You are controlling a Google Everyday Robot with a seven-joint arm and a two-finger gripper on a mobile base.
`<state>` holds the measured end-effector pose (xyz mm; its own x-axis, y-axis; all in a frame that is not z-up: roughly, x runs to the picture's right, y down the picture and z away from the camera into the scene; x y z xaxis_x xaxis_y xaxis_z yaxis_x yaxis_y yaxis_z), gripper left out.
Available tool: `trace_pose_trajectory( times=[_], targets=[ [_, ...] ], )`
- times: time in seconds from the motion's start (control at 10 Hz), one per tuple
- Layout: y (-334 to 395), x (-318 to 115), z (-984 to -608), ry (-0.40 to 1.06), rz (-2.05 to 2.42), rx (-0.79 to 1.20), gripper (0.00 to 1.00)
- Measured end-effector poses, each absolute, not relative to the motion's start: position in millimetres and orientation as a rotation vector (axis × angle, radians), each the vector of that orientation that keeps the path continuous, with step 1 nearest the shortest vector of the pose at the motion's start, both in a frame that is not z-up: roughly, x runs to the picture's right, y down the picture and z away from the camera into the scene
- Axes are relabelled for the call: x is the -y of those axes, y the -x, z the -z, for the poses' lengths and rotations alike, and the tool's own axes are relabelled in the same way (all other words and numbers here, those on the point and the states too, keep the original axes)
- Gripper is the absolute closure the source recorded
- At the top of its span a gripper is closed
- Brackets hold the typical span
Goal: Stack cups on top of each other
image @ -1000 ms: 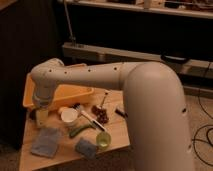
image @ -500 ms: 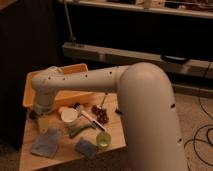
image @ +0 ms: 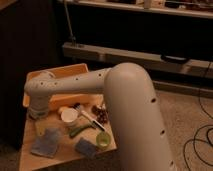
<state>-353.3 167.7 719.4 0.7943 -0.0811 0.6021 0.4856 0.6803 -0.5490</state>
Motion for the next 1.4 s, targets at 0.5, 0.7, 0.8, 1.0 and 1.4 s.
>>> trace_pose_trajectory(
  times=[0.5,0.7,0.8,1.0,1.4],
  targets=[
    [369,-172,-746,0.771,0.353,0.546,0.2],
    [374,-172,-755,0.774,0.355,0.54,0.2],
    [375,-173,-760,0.779,0.358,0.535,0.2],
    [375,-179,-769,0.792,0.364,0.523,0.23],
    [371,-187,-779,0.817,0.369,0.504,0.62]
  ],
)
